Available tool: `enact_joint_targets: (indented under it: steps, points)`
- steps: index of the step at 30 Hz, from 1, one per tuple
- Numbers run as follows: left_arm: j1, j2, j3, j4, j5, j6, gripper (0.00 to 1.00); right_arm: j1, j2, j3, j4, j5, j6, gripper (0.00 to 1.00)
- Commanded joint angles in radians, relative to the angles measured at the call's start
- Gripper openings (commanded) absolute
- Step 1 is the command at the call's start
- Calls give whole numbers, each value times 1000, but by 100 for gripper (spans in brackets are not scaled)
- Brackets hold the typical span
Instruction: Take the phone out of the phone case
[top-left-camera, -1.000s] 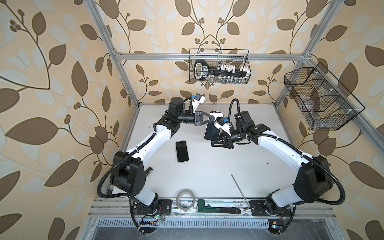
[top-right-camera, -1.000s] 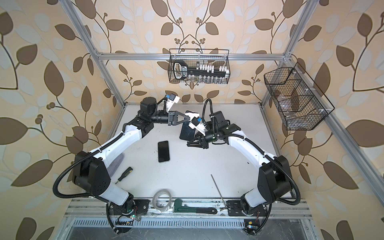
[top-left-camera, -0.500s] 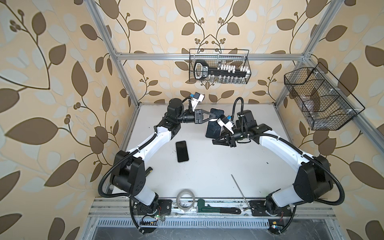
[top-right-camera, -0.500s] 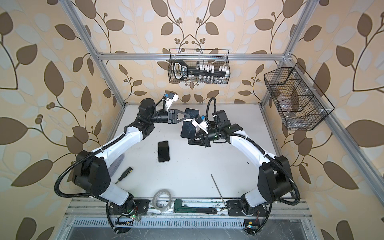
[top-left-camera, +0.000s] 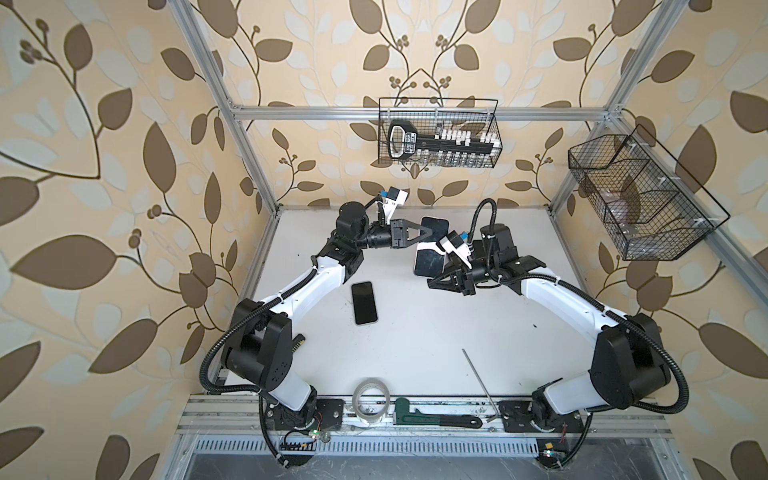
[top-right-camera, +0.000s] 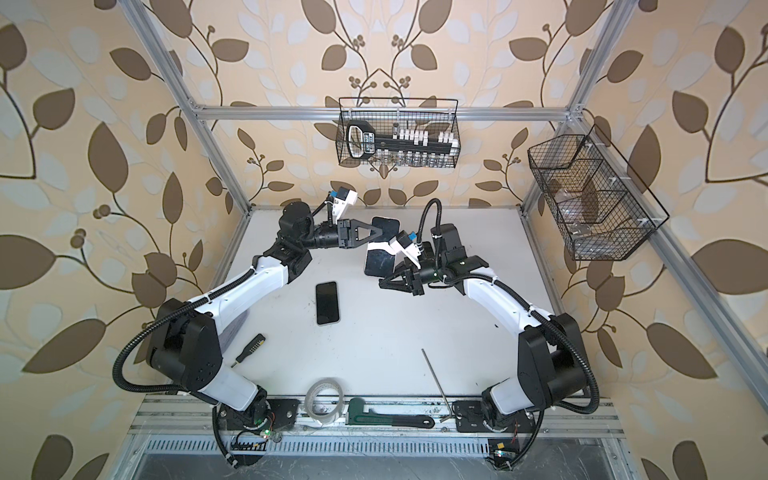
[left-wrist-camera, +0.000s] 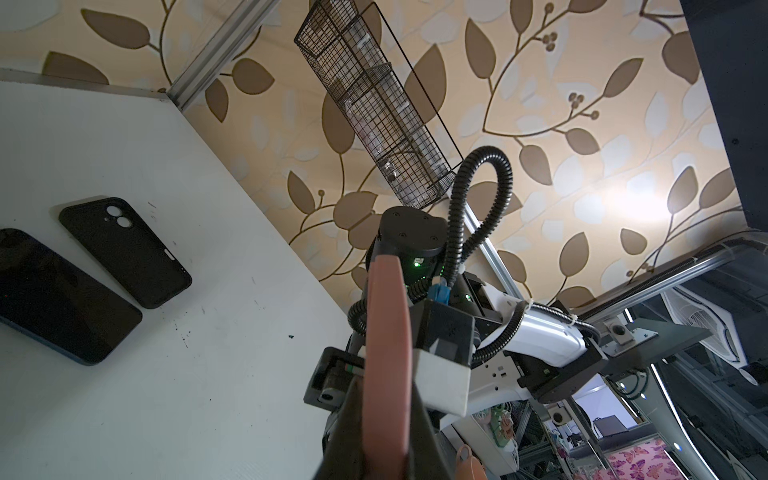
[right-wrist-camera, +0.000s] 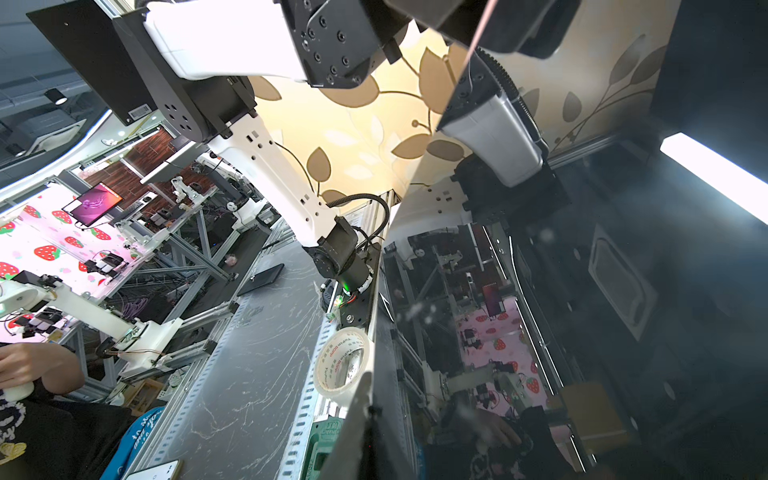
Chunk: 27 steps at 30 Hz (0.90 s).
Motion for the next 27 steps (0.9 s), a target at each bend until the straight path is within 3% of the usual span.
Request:
enact_joint_targets:
  steps: [1, 8, 14, 19, 23, 27]
  points:
    - [-3, -23, 31, 103, -57, -132, 0, -12, -4, -27, 6, 90, -36, 14]
    - [-3, -24, 23, 105, -57, -132, 0, -19, -4, -22, 3, 79, -37, 17]
    - [-3, -30, 24, 106, -55, -136, 0, -18, 5, -19, 6, 71, -35, 9]
    - [-3, -40, 22, 35, -51, -71, 0, -16, 4, -2, -47, 53, -73, 33]
    - [-3, -38, 34, -42, -47, 4, 0, -16, -15, 20, -147, 47, -138, 36]
    - [-3, -32, 41, -39, -36, 0, 0, -16, -23, 39, -175, 53, -149, 36]
